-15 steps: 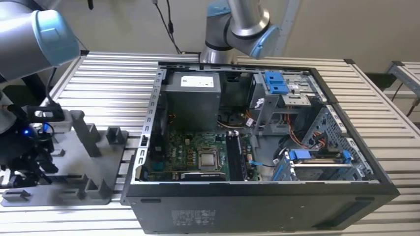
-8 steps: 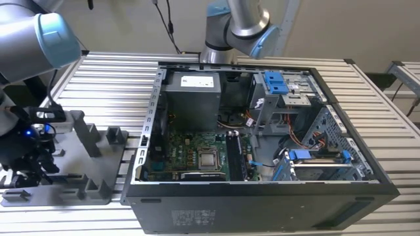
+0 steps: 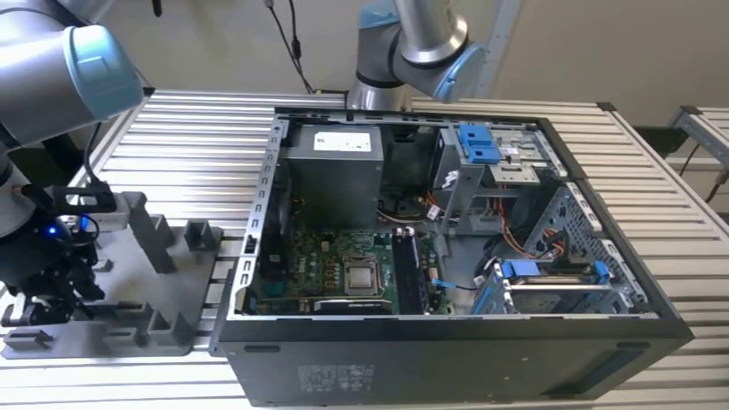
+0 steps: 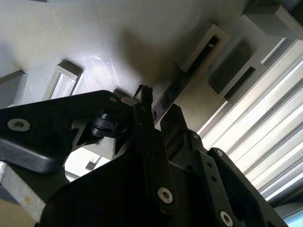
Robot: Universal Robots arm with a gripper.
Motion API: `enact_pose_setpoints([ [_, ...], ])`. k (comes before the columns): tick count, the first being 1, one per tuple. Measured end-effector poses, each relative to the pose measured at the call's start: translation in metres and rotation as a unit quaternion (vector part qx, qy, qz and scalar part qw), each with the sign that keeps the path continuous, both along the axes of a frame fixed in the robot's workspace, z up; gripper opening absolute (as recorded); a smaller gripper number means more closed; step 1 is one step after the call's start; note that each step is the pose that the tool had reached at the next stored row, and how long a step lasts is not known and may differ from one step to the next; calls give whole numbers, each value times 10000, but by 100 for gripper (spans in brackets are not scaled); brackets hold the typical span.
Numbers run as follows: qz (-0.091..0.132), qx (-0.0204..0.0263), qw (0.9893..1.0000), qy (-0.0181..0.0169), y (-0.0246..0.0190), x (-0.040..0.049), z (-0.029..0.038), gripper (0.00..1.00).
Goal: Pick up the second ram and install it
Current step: 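Pick up the second ram and move it above second insertion slot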
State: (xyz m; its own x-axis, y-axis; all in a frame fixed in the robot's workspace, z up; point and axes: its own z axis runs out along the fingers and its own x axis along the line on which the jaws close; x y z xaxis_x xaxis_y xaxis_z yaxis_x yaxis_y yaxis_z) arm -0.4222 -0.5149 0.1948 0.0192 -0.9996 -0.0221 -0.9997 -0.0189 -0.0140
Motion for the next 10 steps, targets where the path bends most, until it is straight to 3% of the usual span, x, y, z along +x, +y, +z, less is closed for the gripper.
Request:
enact_pose_setpoints([
  [6,0,1,10000,-1,1,0,-2,36],
  [8,0,1,10000,-1,0,0,-3,27],
  [10,0,1,10000,-1,1,0,-3,27],
])
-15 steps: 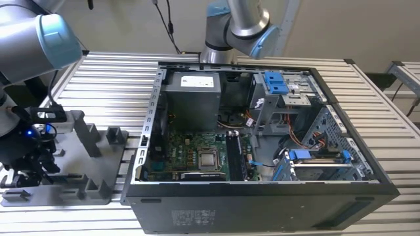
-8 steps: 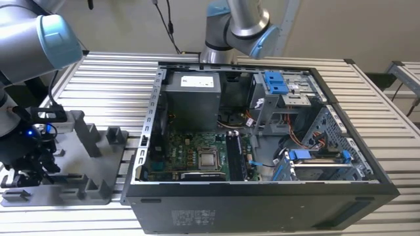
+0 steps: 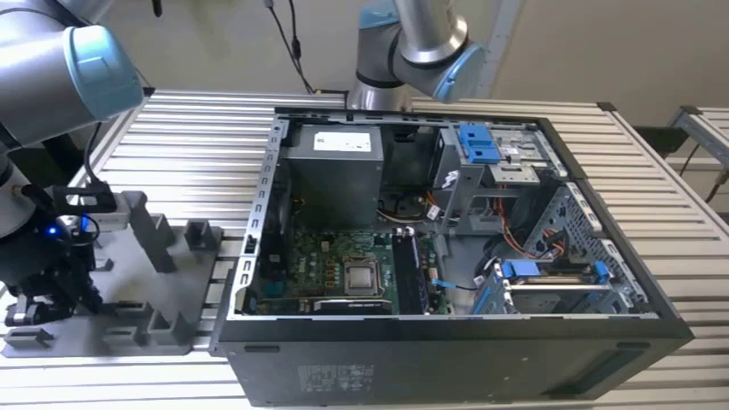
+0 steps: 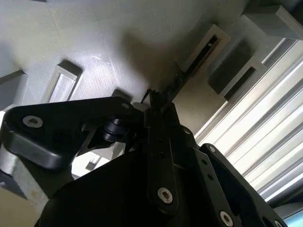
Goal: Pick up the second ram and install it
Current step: 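Pick up the second ram and move it above second insertion slot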
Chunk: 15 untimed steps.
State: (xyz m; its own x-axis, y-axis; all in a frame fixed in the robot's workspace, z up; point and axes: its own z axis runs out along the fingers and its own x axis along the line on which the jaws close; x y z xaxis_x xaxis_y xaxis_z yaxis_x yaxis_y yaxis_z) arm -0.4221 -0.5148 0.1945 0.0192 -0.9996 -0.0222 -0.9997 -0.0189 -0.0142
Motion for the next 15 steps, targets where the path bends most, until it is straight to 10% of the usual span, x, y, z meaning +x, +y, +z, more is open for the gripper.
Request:
enact_pose_setpoints([
  [15,0,0,10000,0,0,0,-2,14],
])
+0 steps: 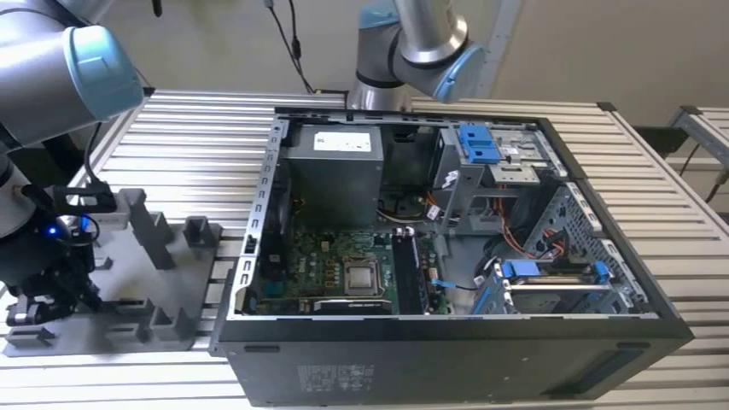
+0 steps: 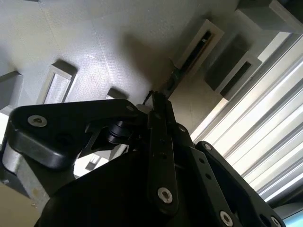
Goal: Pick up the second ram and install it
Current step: 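Pick up the second ram and move it above second insertion slot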
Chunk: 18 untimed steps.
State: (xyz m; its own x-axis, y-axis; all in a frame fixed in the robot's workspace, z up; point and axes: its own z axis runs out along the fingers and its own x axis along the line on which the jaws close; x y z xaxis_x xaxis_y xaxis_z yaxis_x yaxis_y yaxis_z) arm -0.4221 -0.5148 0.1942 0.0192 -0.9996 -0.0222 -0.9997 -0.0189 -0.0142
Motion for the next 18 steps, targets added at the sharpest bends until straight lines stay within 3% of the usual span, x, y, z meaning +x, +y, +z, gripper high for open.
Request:
enact_pose_setpoints([
  [10,0,2,10000,-2,0,0,2,14],
  [18,0,0,10000,0,0,0,117,14],
])
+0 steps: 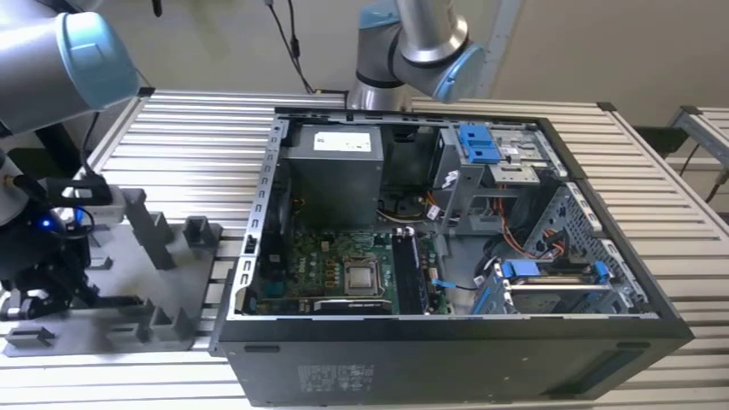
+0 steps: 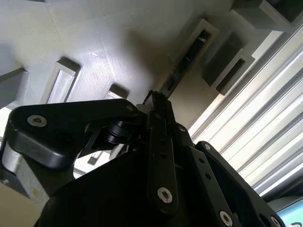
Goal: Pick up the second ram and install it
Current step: 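Pick up the second ram and move it above second insertion slot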
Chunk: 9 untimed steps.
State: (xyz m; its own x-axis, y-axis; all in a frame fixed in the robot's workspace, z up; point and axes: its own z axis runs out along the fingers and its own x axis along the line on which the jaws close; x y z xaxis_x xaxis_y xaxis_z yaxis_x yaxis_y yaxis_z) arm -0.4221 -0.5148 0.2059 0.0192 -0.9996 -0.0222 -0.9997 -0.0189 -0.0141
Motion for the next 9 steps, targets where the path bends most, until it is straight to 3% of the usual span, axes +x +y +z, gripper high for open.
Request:
enact_pose_setpoints([
  [9,0,0,10000,-1,0,0,98,14],
])
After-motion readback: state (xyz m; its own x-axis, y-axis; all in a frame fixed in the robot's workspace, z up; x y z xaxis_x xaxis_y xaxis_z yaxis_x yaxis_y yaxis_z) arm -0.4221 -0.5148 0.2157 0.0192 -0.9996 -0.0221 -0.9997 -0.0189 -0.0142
